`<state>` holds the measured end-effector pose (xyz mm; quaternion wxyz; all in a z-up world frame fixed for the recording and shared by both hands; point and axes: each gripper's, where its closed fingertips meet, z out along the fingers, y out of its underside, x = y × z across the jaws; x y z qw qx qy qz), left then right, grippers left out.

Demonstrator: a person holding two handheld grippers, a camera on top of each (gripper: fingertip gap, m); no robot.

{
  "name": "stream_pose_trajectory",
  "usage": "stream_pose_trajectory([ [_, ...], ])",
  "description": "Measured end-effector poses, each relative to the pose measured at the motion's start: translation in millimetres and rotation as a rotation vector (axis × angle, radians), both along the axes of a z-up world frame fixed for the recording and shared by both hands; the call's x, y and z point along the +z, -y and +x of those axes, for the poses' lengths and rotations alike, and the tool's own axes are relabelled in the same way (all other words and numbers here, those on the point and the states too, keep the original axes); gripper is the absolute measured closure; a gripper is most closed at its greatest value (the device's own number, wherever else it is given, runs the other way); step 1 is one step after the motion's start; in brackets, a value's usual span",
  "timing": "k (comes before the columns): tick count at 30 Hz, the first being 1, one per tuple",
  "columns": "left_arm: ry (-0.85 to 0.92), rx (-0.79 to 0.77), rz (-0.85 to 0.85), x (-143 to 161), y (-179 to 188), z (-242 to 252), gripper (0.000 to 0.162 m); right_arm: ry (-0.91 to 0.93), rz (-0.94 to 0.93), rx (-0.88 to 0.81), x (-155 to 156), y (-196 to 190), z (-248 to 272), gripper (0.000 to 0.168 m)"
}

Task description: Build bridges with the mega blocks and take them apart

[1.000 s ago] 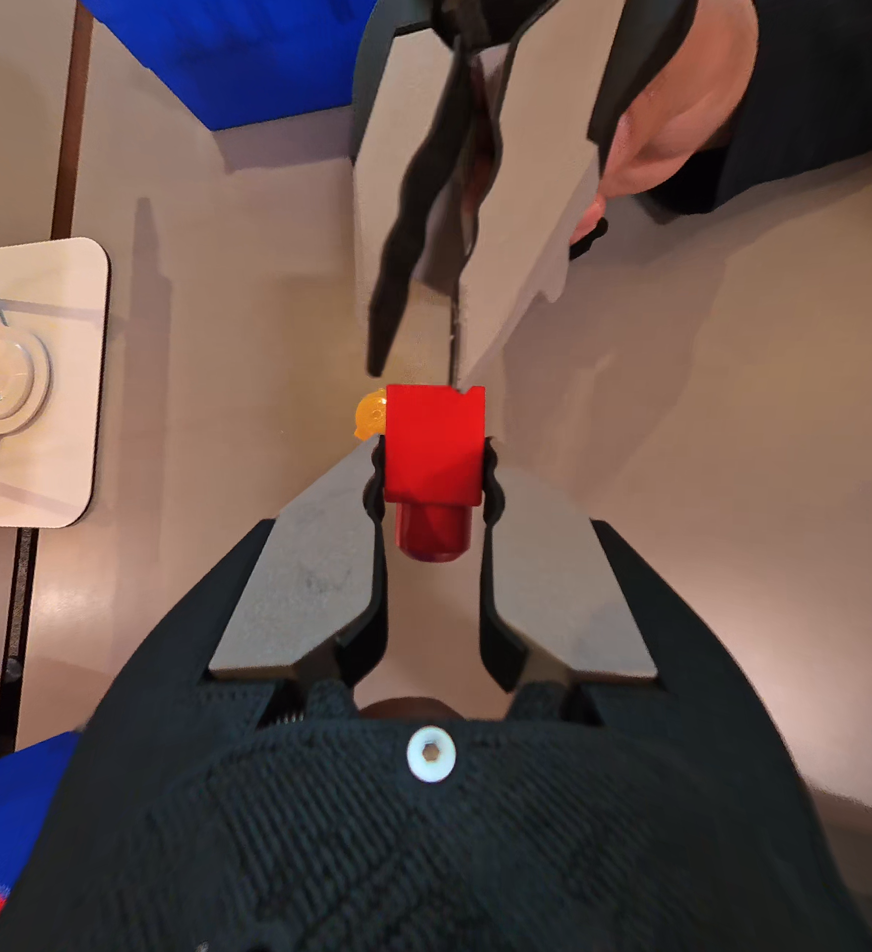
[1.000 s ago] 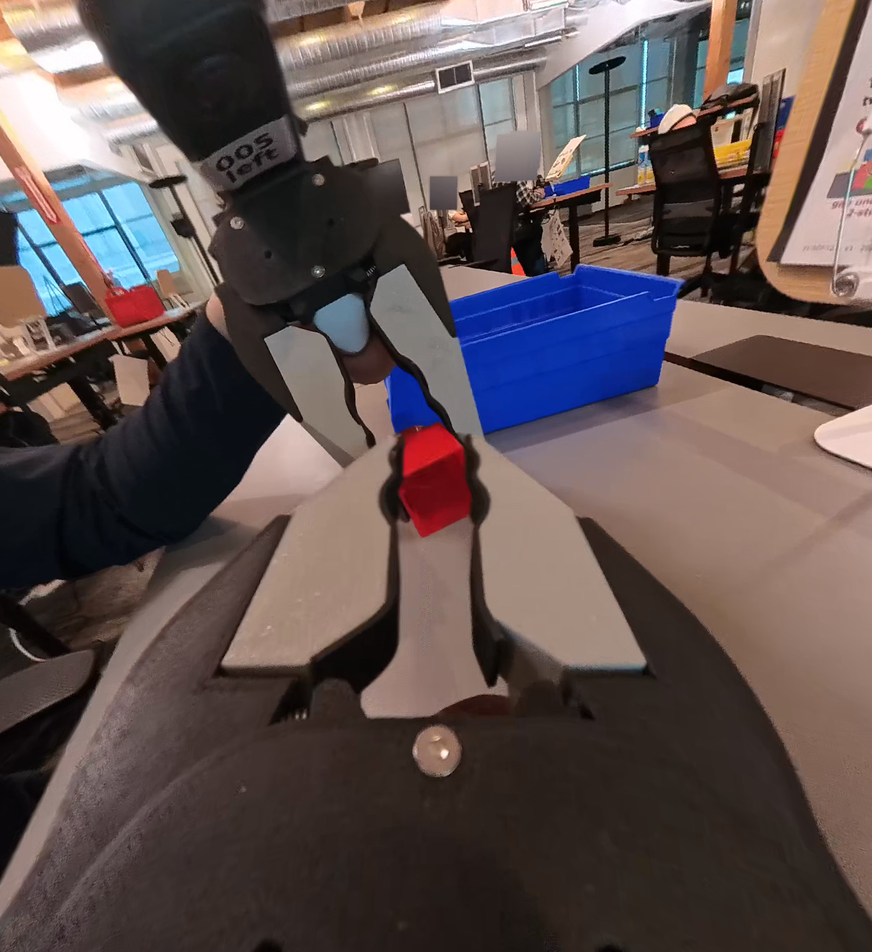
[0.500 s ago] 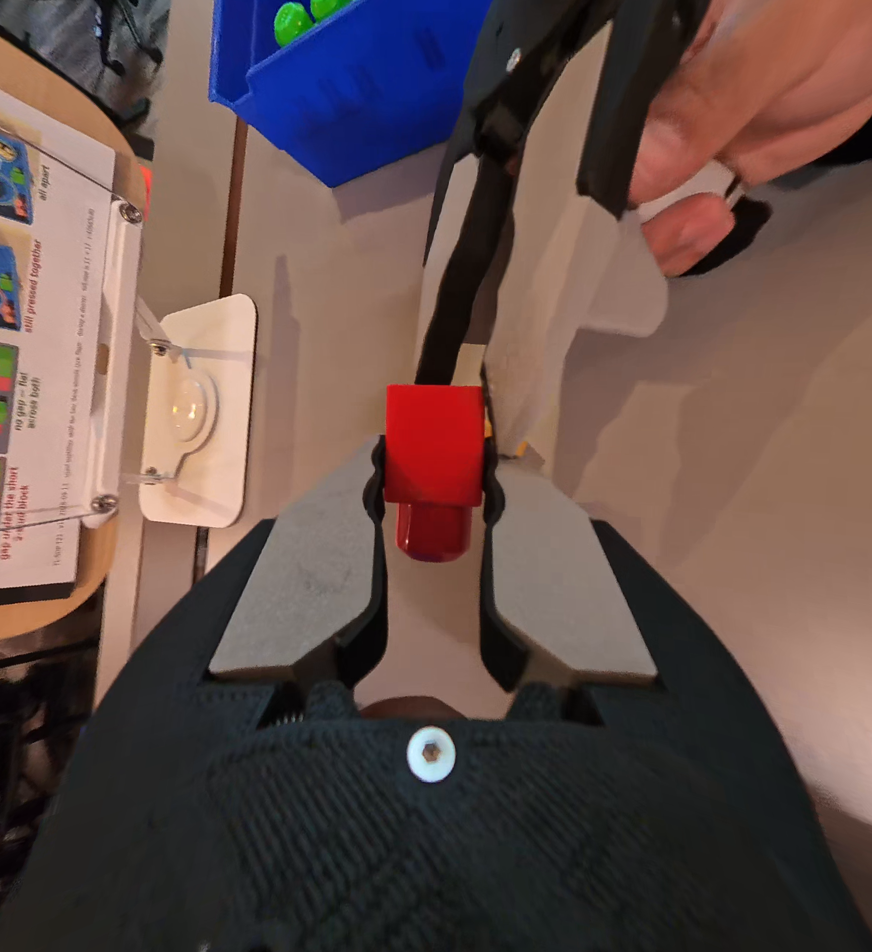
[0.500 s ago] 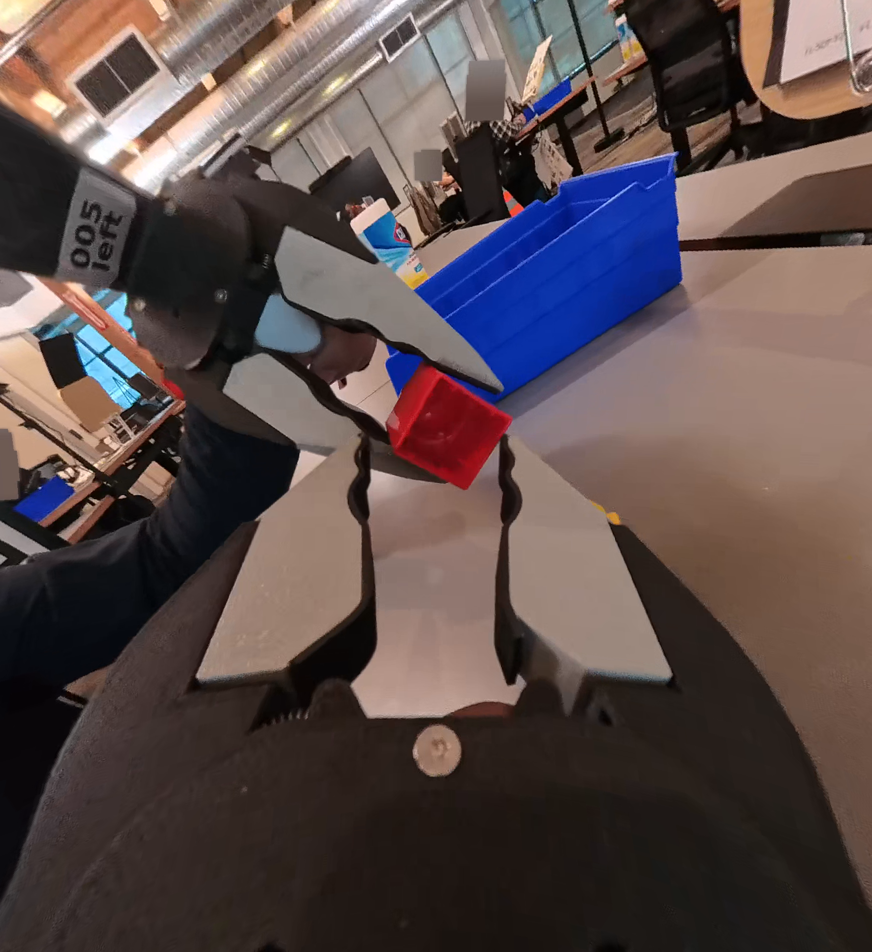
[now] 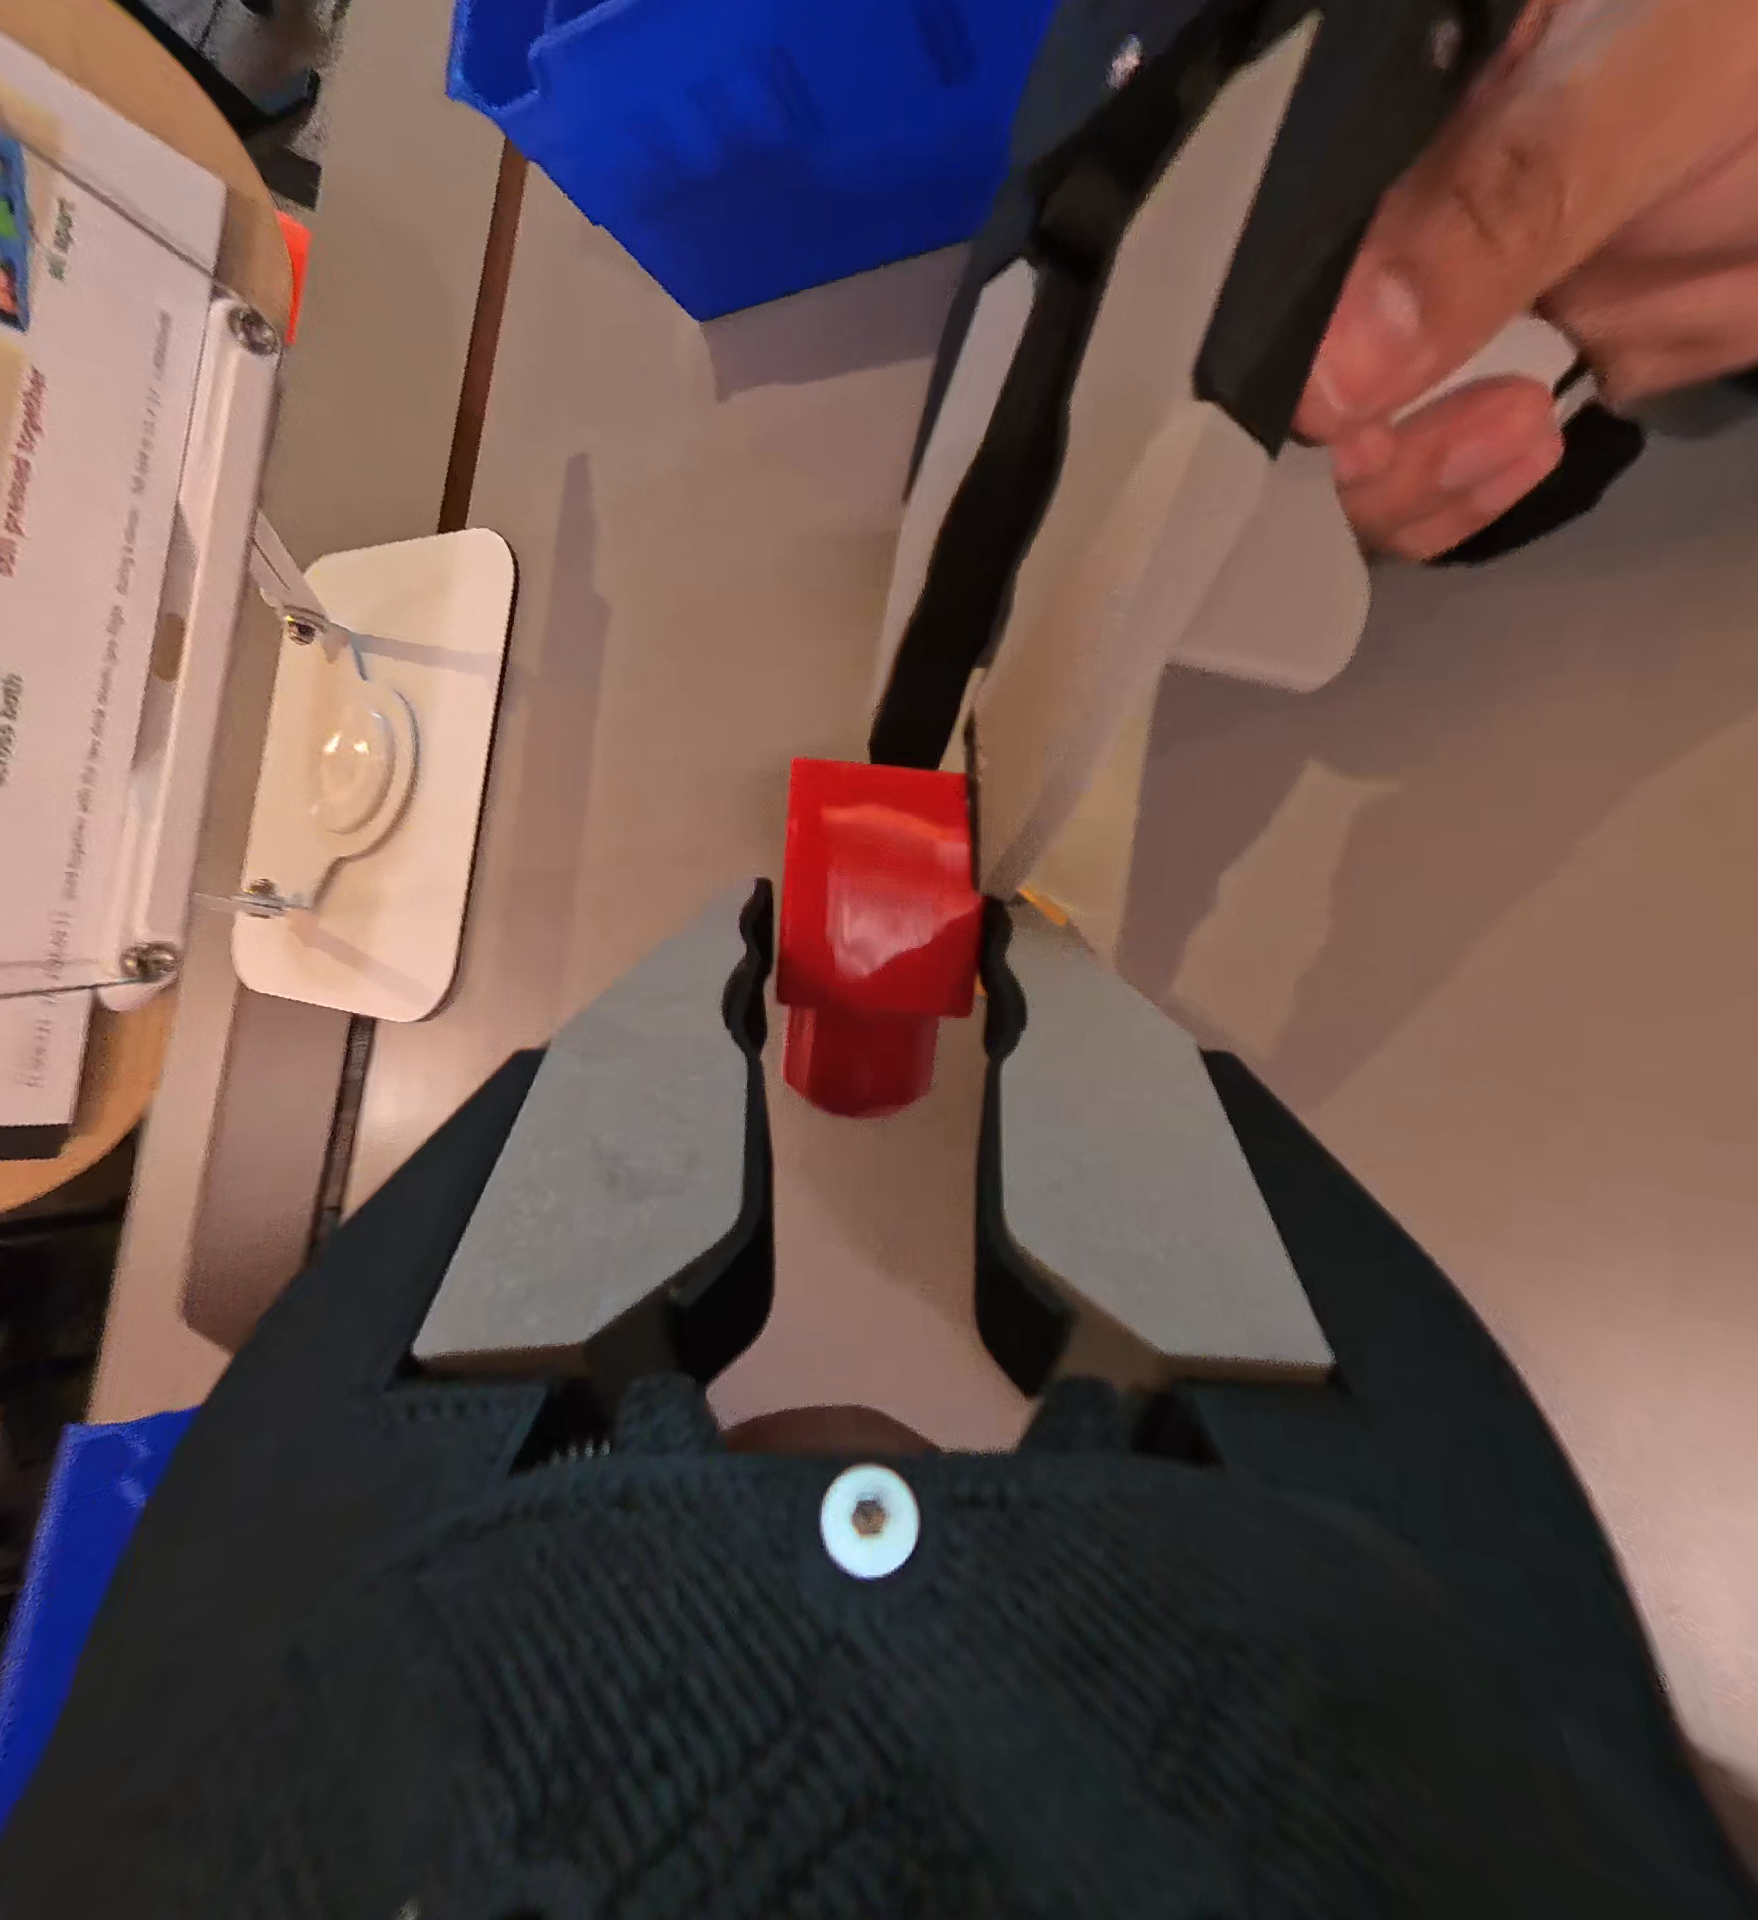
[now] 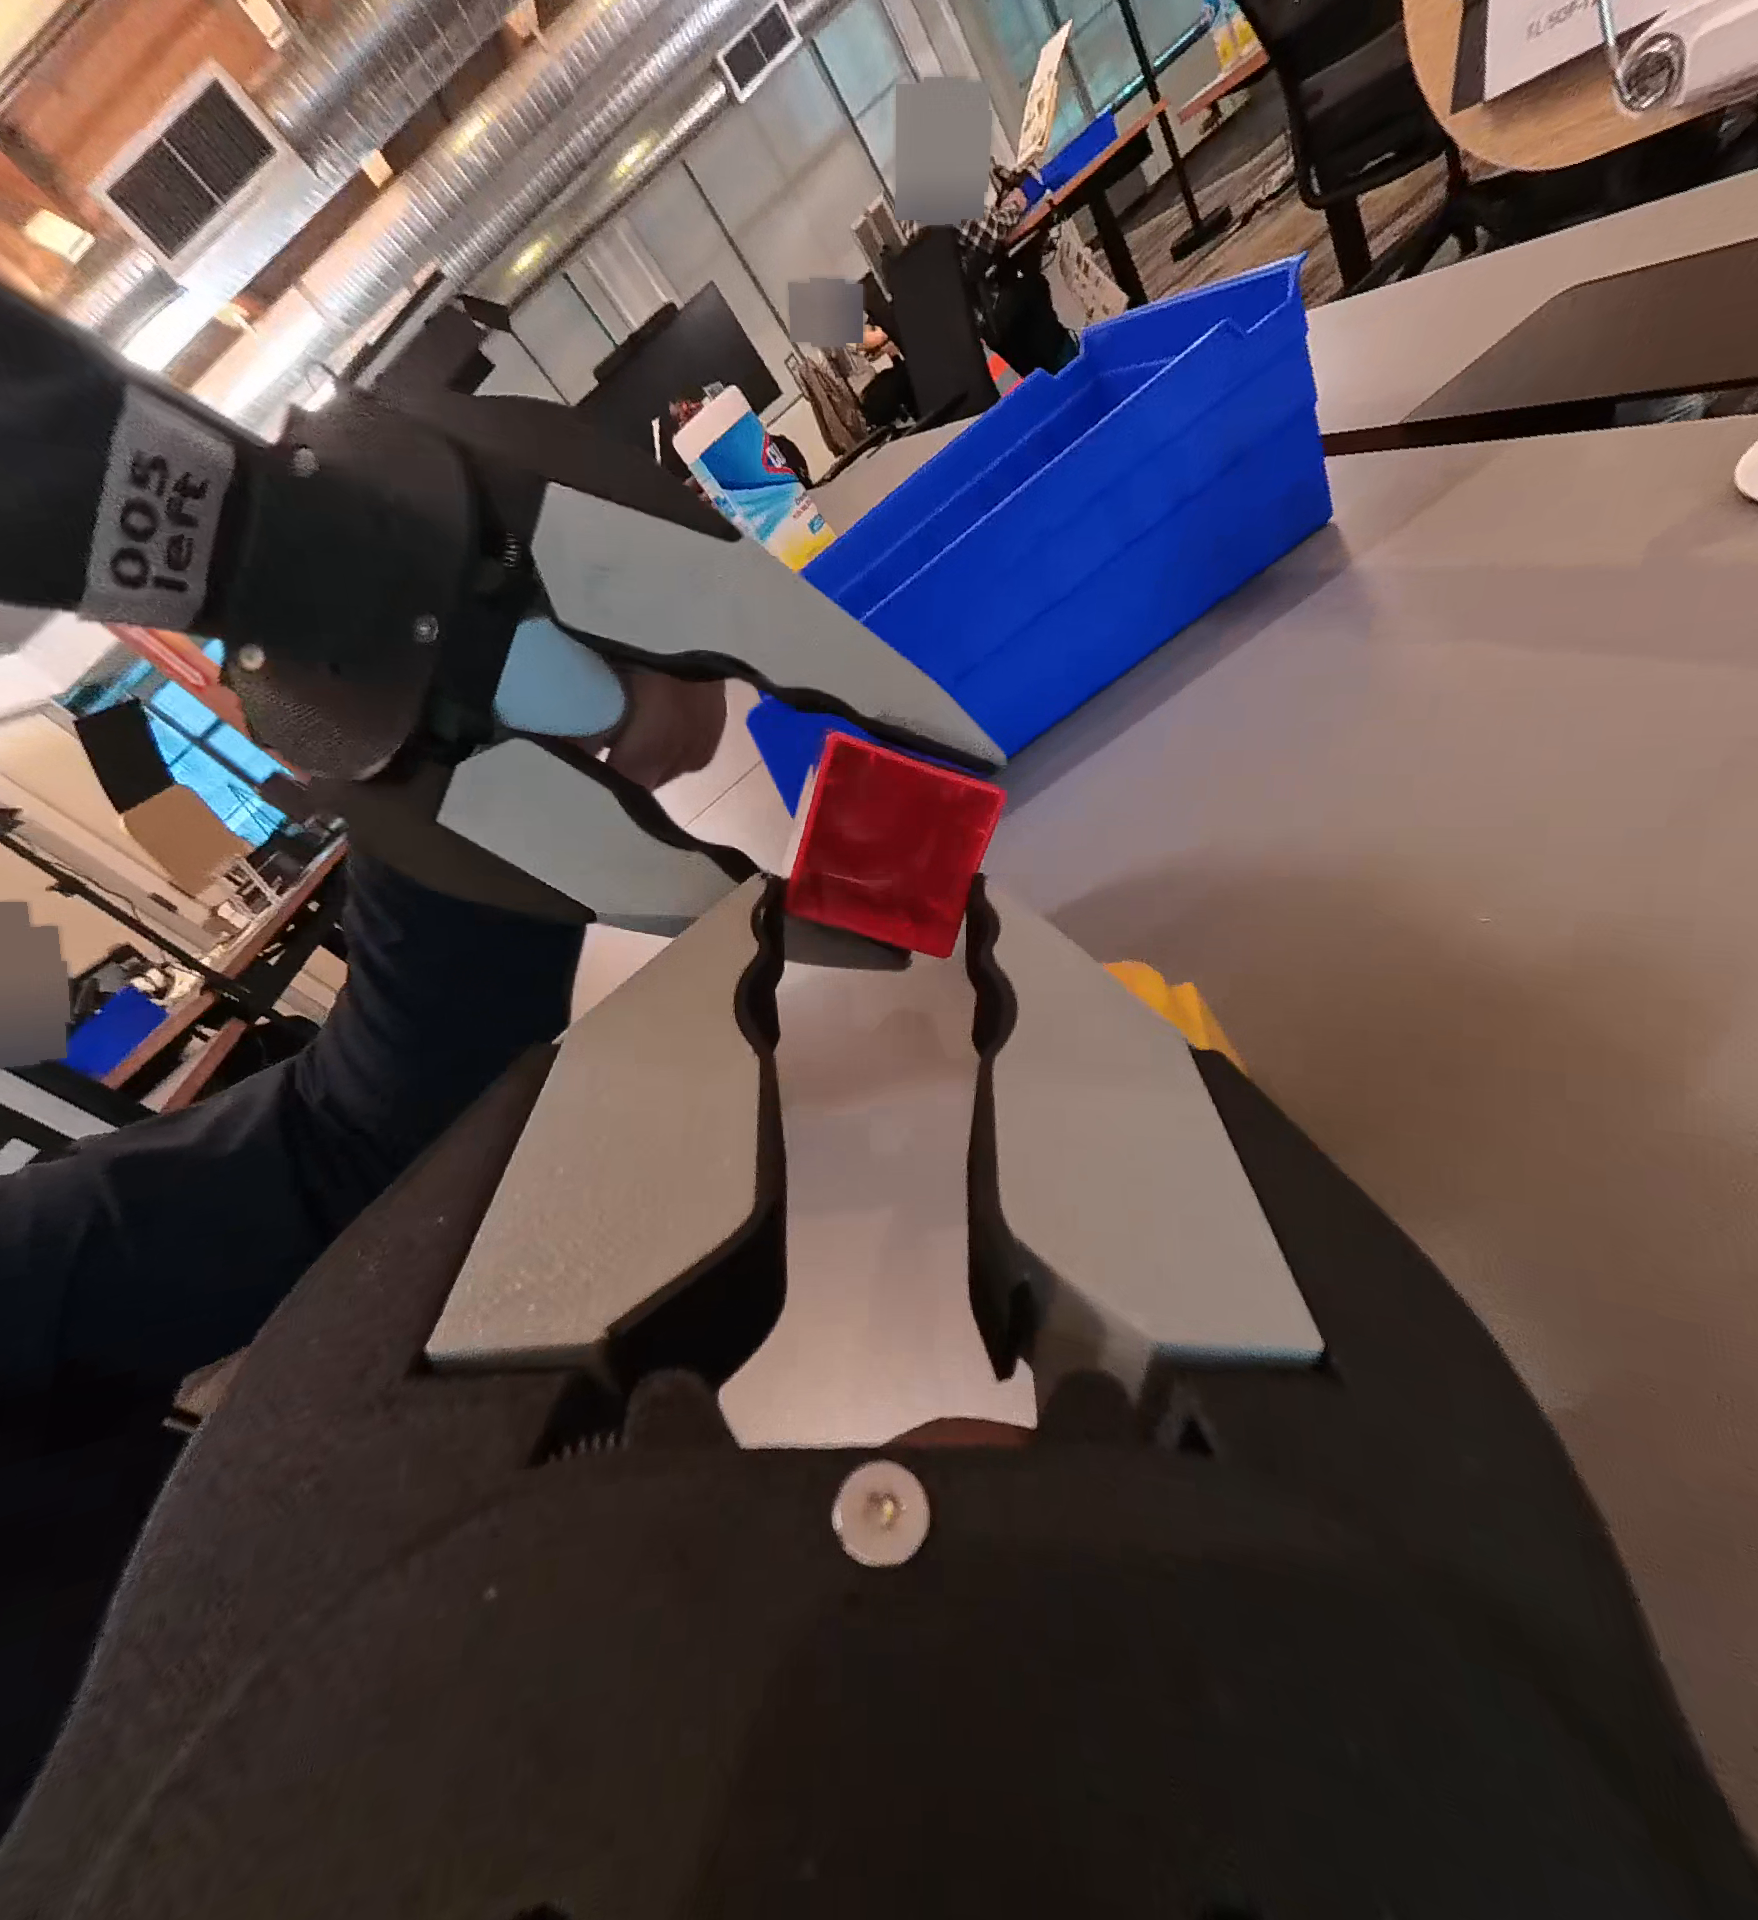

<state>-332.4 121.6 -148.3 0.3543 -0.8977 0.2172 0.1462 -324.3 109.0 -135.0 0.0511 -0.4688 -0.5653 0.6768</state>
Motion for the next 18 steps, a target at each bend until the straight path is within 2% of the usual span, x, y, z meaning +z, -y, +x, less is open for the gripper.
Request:
stream_pose_trajectory([
  [7,0.115,0.089,-0.028,-8.5,8.2,-18.2,0.115,-0.030,-0.051,-0.022,9.9,-7.8,0.4,0.136],
  [10,0.191,0.052,-0.003,-7.3,6.1,-11.4,0.121,-0.042,-0.056,-0.033,12.5,-10.4,0.4,0.136],
  [14,0.206,0.066,-0.067,-21.6,9.8,-13.3,0.113,-0.097,-0.069,-0.042,23.1,-13.2,2.8,0.136],
  [15,0.208,0.060,-0.062,-21.8,8.3,-12.4,0.114,-0.107,-0.070,-0.044,25.2,-13.8,3.4,0.136],
  [17,0.242,0.014,-0.006,-12.2,2.5,-3.6,0.127,-0.110,-0.066,-0.045,25.5,-14.2,3.6,0.136],
  [18,0.246,0.005,0.035,-4.4,-0.5,-2.7,0.126,-0.115,-0.069,-0.045,26.0,-14.5,3.7,0.136],
])
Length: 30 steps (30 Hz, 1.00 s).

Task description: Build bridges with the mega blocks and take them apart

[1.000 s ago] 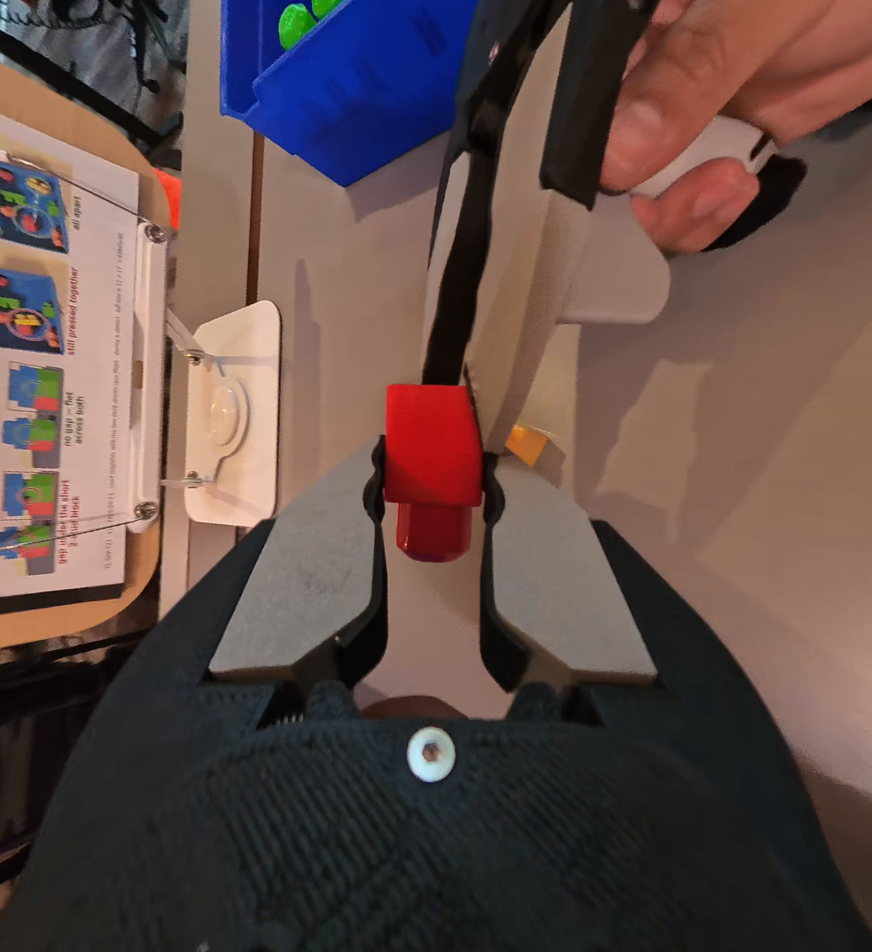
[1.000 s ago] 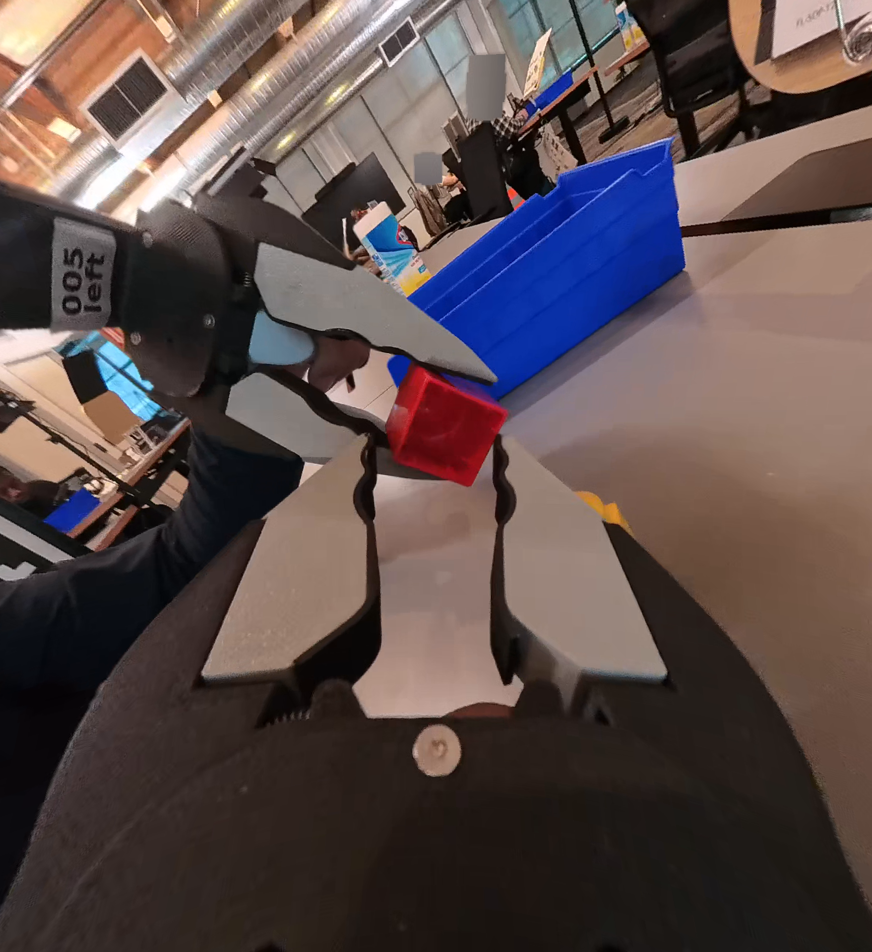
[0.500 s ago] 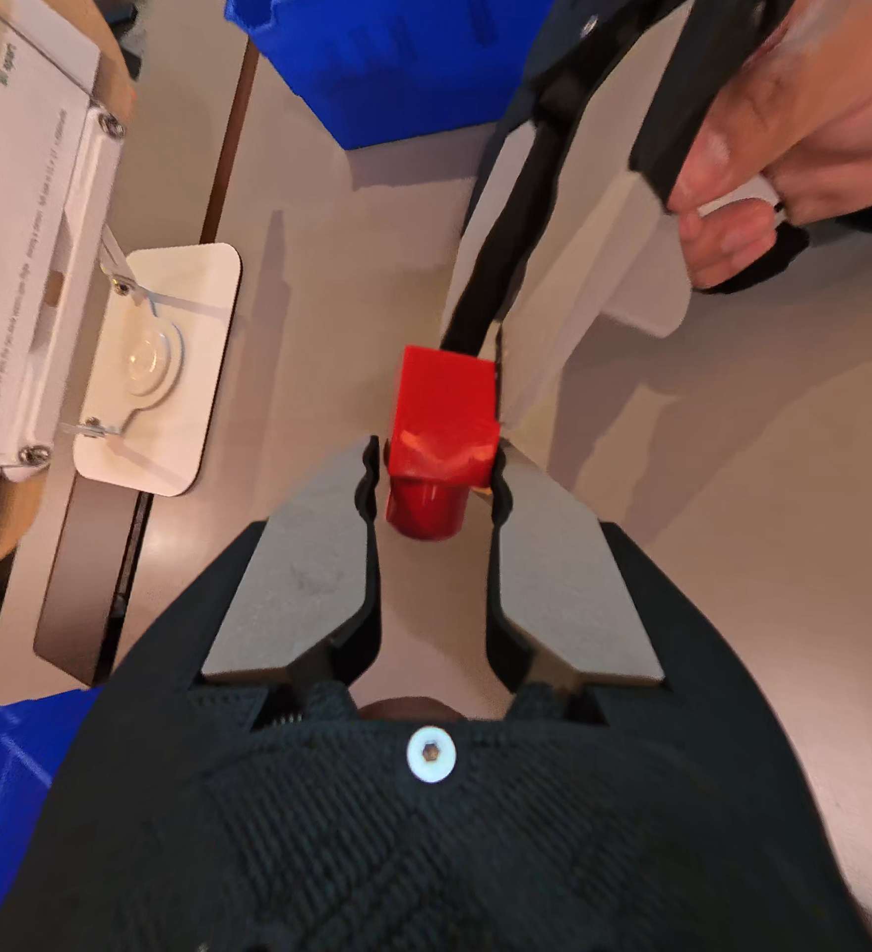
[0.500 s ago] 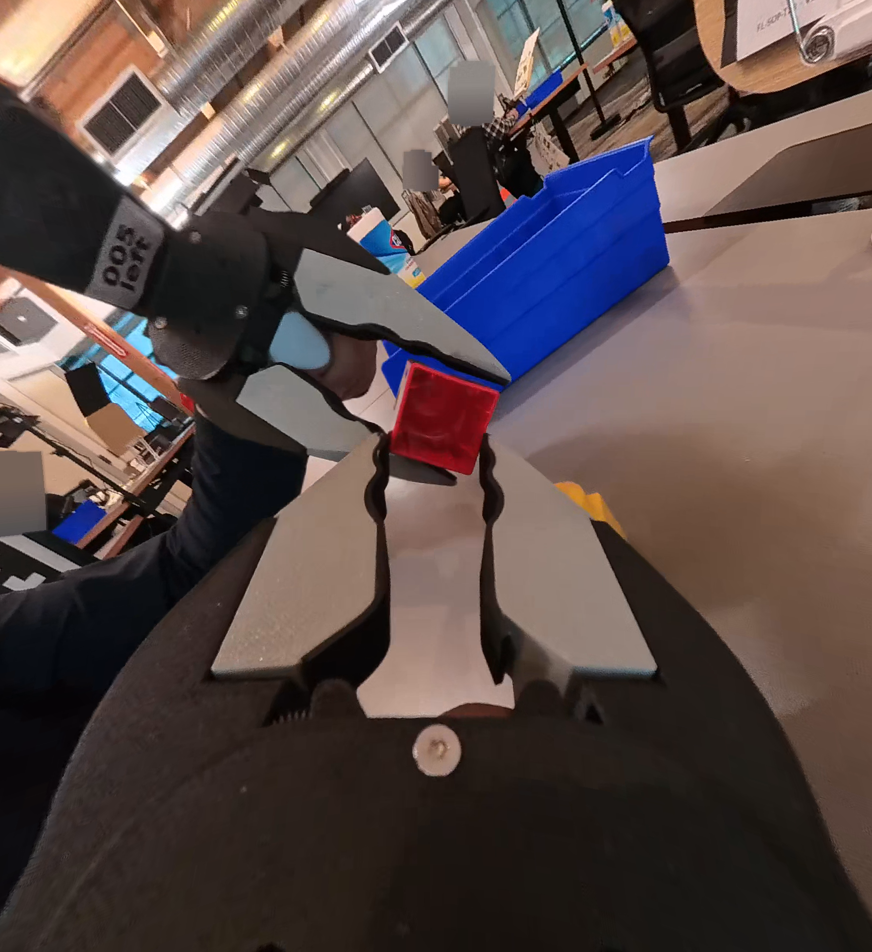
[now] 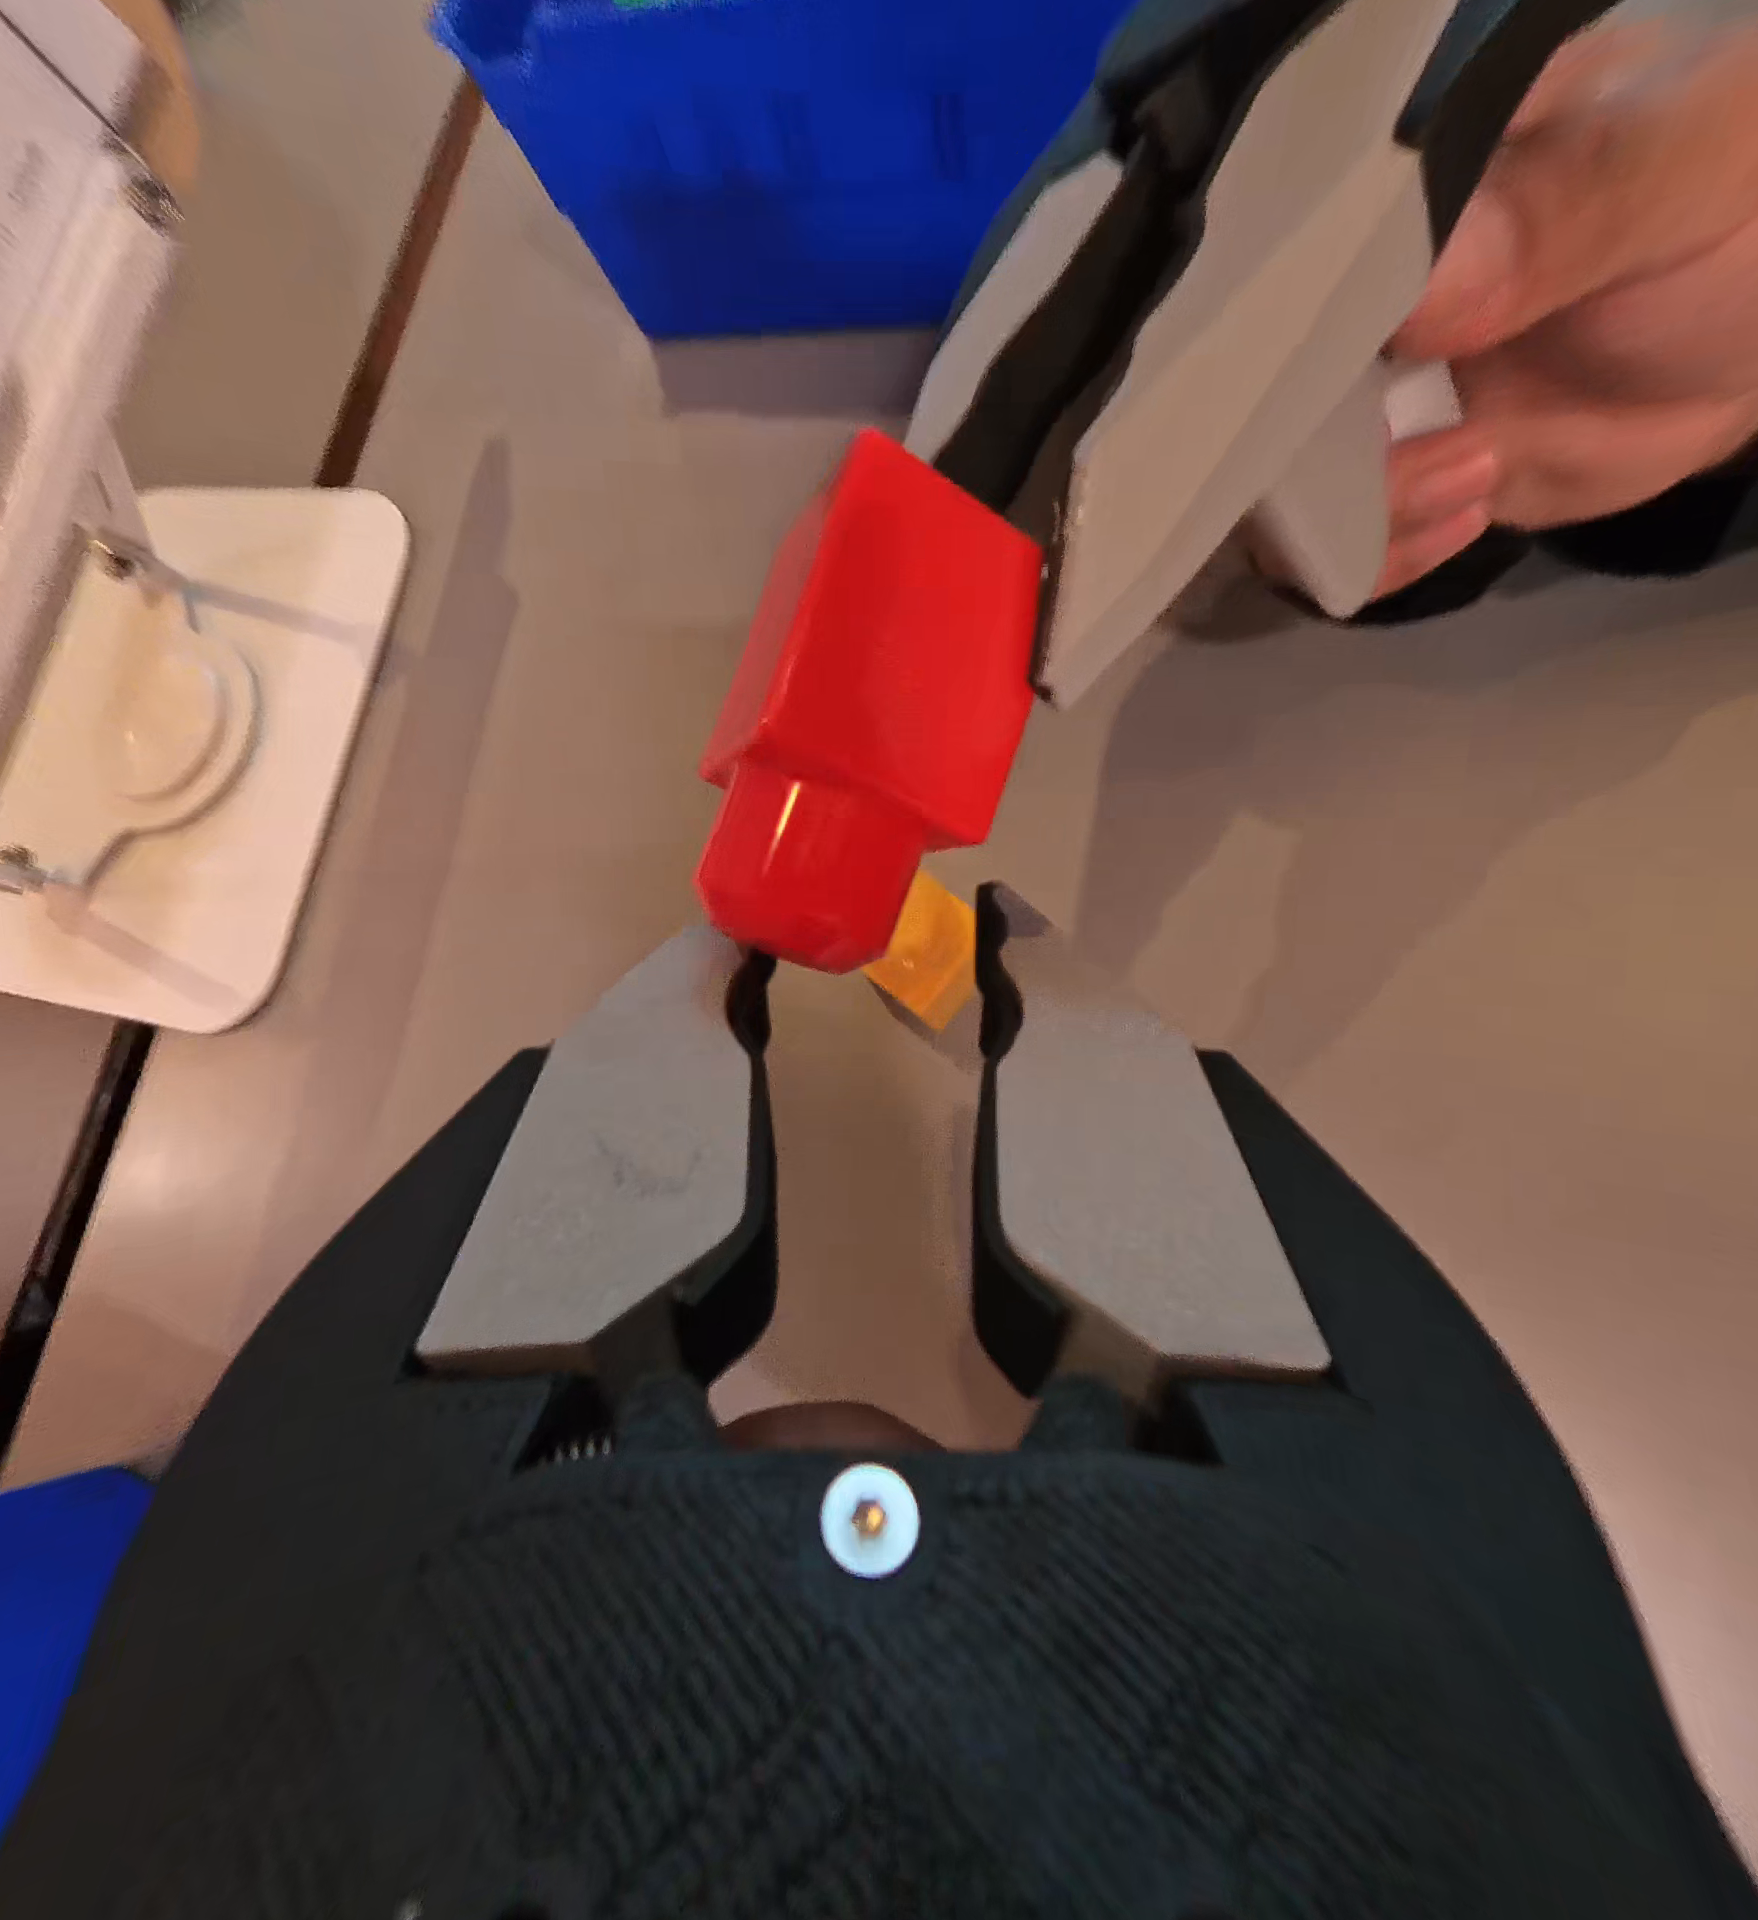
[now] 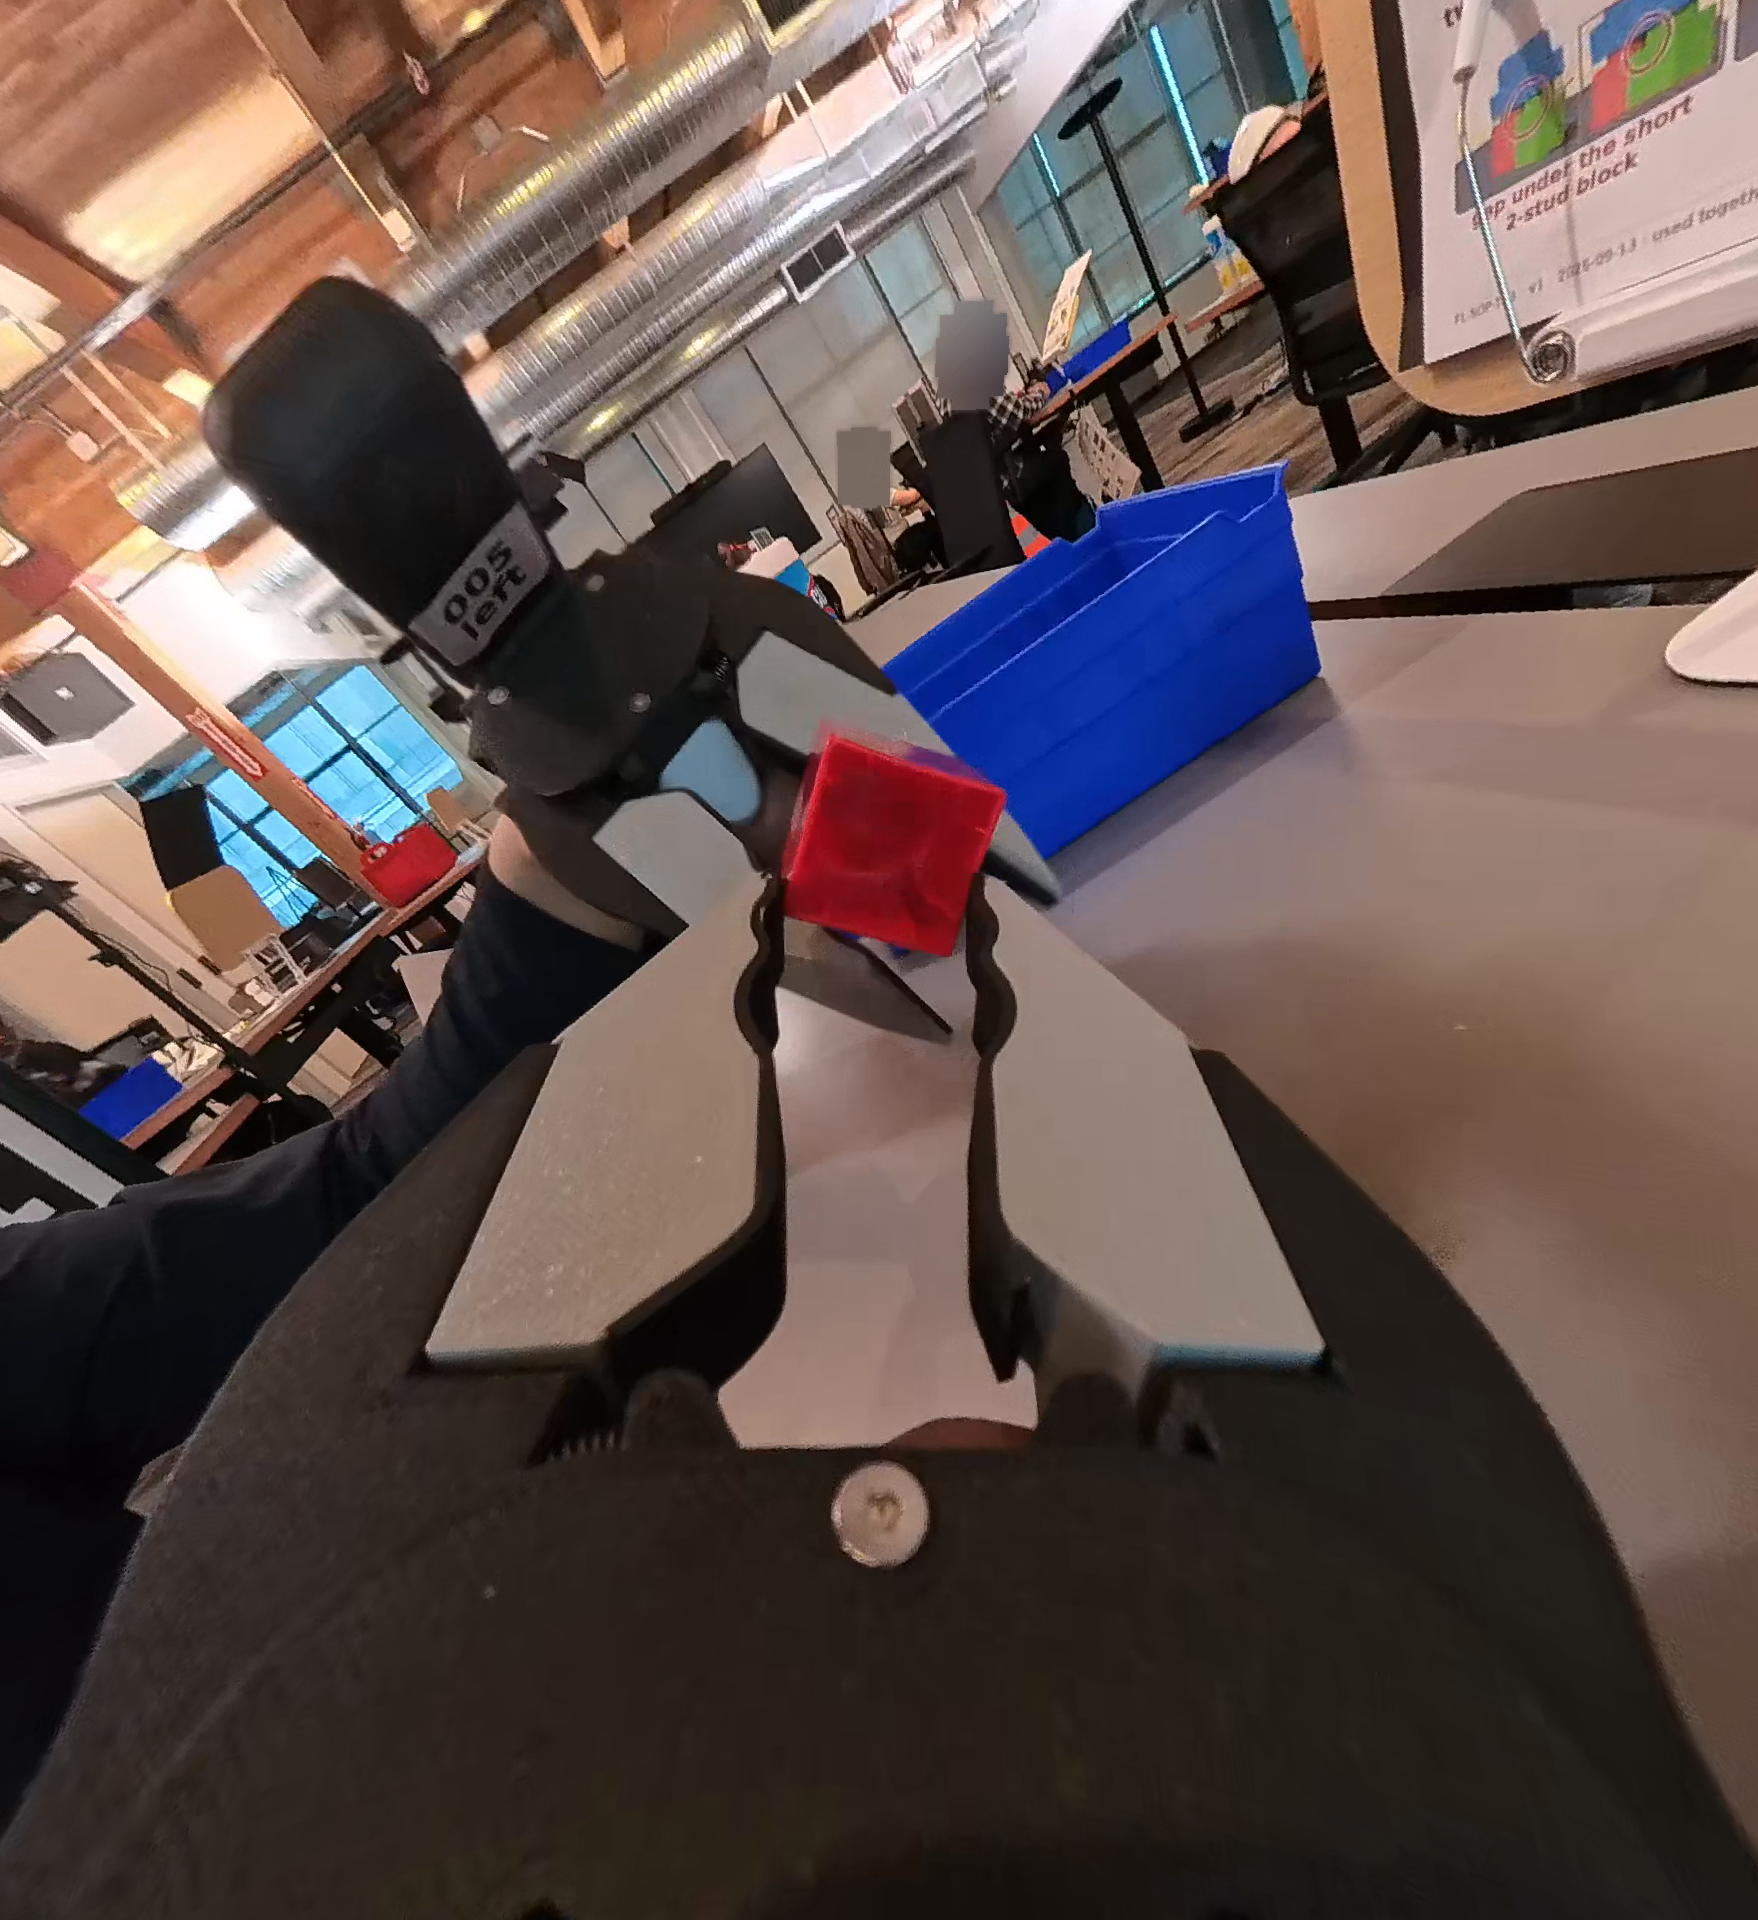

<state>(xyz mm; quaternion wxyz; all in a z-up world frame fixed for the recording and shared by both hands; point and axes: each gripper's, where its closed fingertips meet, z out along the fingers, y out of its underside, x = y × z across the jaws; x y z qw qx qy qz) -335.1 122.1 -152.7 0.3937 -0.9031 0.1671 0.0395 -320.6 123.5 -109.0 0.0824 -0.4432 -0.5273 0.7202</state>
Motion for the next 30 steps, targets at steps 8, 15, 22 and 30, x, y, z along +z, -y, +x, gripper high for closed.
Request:
stream_pose_trajectory([
  [8,0.084,-0.008,0.162,34.7,-0.5,-0.7,0.157,-0.001,0.026,0.033,-3.5,7.9,1.6,0.136],
  [15,0.095,0.007,0.167,36.3,-3.1,1.0,0.154,0.002,0.057,0.045,-8.8,8.7,1.0,0.137],
  [22,0.259,-0.012,0.166,37.1,-5.2,11.6,0.134,-0.018,0.051,0.036,-4.8,5.1,1.3,0.137],
  [30,0.355,-0.014,0.164,37.4,-5.6,14.3,0.124,-0.037,0.054,0.026,-1.8,3.1,1.8,0.137],
])
